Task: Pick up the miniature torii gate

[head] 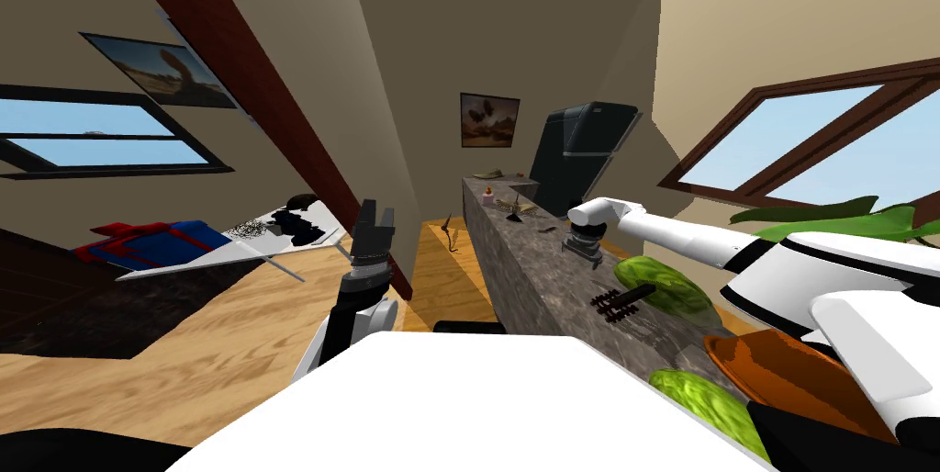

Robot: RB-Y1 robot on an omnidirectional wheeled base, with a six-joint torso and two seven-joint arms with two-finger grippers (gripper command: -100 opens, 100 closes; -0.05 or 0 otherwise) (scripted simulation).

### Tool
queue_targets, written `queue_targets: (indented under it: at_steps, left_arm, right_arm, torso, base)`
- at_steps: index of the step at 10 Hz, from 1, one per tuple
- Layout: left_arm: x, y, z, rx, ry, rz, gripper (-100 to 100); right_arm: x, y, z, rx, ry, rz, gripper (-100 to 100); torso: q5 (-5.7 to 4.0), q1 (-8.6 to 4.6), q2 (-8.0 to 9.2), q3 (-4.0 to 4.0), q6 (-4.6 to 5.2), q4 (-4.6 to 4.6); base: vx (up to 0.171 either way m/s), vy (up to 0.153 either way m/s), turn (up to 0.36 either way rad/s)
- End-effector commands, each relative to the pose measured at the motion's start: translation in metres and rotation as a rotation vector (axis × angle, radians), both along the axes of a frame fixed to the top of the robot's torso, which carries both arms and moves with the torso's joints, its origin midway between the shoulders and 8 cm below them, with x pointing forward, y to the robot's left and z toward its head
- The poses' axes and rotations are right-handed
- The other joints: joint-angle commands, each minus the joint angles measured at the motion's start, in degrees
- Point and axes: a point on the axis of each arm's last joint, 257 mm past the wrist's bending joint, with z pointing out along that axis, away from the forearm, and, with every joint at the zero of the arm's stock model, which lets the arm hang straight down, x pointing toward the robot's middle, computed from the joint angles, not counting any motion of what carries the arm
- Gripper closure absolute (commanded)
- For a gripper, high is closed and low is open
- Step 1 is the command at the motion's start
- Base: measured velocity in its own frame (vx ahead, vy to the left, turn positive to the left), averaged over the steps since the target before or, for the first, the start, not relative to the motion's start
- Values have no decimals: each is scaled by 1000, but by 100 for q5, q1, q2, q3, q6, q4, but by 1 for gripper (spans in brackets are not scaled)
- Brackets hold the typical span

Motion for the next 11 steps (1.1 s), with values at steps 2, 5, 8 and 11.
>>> queue_targets:
  at_steps: [2, 5, 8, 11]
  left_arm:
    - [0, 0, 0, 0, 0, 0, 0]
    - [0, 0, 0, 0, 0, 0, 0]
    - [0, 0, 0, 0, 0, 0, 0]
    - [0, 0, 0, 0, 0, 0, 0]
  right_arm:
    - [-22, -16, 12, -11, 65, -74, -100]
    - [-54, -31, 26, -11, 147, -177, -100]
    - [-85, -38, 30, -6, 238, -253, -100]
    - [-120, -33, 15, 13, 355, -302, -100]
  torso:
    - [1, 1, 2, 1, -1, 1]
    - [0, 0, 3, 2, 0, 1]
    - [-2, -6, 12, 7, 1, 3]
    - [-2, -3, 23, 13, 1, 5]
  base:
    - [-14, -14, 76]
    - [-20, -18, 75]
    - [-44, -31, 54]
    - [-73, -20, 46]
